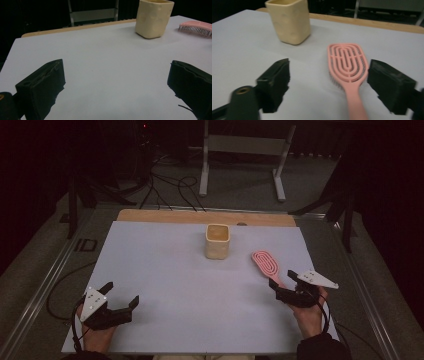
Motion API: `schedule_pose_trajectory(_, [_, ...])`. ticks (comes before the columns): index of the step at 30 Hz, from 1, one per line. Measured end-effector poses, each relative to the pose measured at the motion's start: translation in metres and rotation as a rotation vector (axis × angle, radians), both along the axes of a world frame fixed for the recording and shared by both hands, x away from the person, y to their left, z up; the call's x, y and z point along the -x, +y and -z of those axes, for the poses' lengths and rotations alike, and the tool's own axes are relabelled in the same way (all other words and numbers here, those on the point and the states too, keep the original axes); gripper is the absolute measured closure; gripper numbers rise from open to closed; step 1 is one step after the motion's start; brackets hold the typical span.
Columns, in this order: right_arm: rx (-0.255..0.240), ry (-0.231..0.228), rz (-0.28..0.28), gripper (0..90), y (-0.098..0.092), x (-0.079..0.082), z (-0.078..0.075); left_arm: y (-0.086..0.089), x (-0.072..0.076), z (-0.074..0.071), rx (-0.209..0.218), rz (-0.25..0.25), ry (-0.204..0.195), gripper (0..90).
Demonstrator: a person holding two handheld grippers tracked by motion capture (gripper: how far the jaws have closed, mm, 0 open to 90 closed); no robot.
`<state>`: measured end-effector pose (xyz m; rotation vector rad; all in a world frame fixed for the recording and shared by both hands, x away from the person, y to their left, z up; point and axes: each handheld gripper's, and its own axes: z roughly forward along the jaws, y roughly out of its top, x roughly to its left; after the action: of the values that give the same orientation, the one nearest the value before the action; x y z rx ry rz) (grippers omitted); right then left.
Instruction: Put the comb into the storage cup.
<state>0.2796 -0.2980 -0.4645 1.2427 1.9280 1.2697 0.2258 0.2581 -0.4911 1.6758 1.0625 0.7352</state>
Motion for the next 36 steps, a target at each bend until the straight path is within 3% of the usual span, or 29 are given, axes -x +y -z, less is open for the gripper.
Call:
schedule_pose_trajectory(4, [0.004, -0.037, -0.005, 10.4, 0.003, 0.013, 0.001, 0.001, 0.001, -0.001, 0.005, -0.004, -0.005, 2.0])
schedule_pose_trajectory(14, [-0.004, -0.113, 0.008, 9.6, -0.004, 0.038, 0.011, 0.000, 0.003, -0.004, -0.003, 0.002, -0.030, 1.5])
schedule_pose_trajectory(31, [-0.010, -0.093, 0.024, 8.8, -0.007, 0.045, 0.017, -0.002, 0.002, -0.002, -0.011, 0.013, -0.030, 0.1])
schedule_pose_trajectory(36, [0.014, -0.090, 0.016, 8.8, -0.005, 0.046, 0.015, -0.002, 0.003, -0.003, -0.004, 0.014, -0.040, 0.1])
